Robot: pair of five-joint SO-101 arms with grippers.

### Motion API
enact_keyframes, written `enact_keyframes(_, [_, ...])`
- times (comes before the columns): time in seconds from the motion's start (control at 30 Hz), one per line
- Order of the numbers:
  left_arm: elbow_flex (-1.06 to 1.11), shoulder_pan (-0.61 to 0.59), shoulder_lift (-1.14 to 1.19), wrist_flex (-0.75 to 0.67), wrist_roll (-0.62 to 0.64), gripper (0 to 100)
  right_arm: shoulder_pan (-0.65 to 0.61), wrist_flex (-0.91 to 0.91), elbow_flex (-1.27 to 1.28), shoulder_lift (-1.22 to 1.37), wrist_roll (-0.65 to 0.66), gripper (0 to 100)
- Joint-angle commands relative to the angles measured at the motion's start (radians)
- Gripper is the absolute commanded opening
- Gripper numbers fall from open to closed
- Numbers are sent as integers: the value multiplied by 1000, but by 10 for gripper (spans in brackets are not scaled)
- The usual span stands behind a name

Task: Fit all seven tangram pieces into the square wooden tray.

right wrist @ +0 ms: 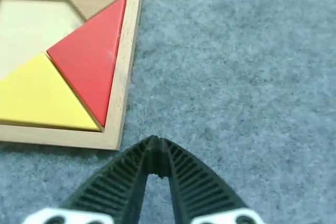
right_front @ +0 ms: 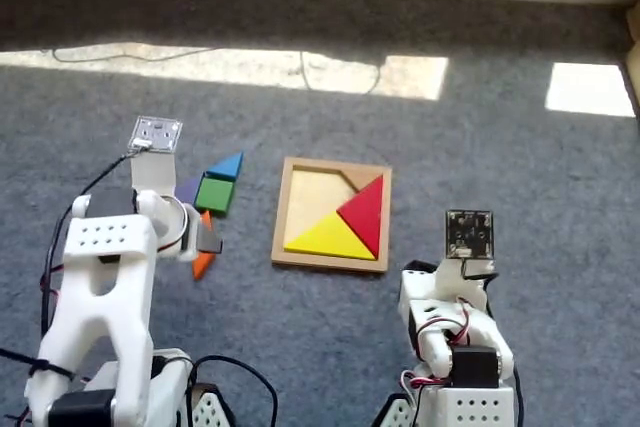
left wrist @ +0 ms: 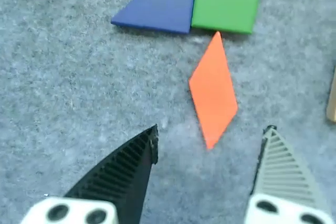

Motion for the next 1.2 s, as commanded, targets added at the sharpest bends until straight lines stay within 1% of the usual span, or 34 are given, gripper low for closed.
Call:
enact_keyframes(0.0, [-76,16,21,-103,18,302,10,1,151,-15,0,6])
enact_keyframes(0.23, [-222,96,28,-118,-86,301,10,1,151,-15,0,6])
enact_keyframes(0.33, [-302,120,81,-115,-146,277,10,1,151,-15,0,6])
enact_keyframes(0.63, [-684,170,450,77,-379,267,10,1,151,-15,0,6])
enact_keyframes(0.87, [-883,214,677,140,-531,267,10,1,151,-15,0,6])
enact_keyframes(1.03, [-963,213,779,138,-582,264,10,1,151,-15,0,6])
enact_keyframes(1.17, [-974,189,819,140,-577,263,10,1,151,-15,0,6])
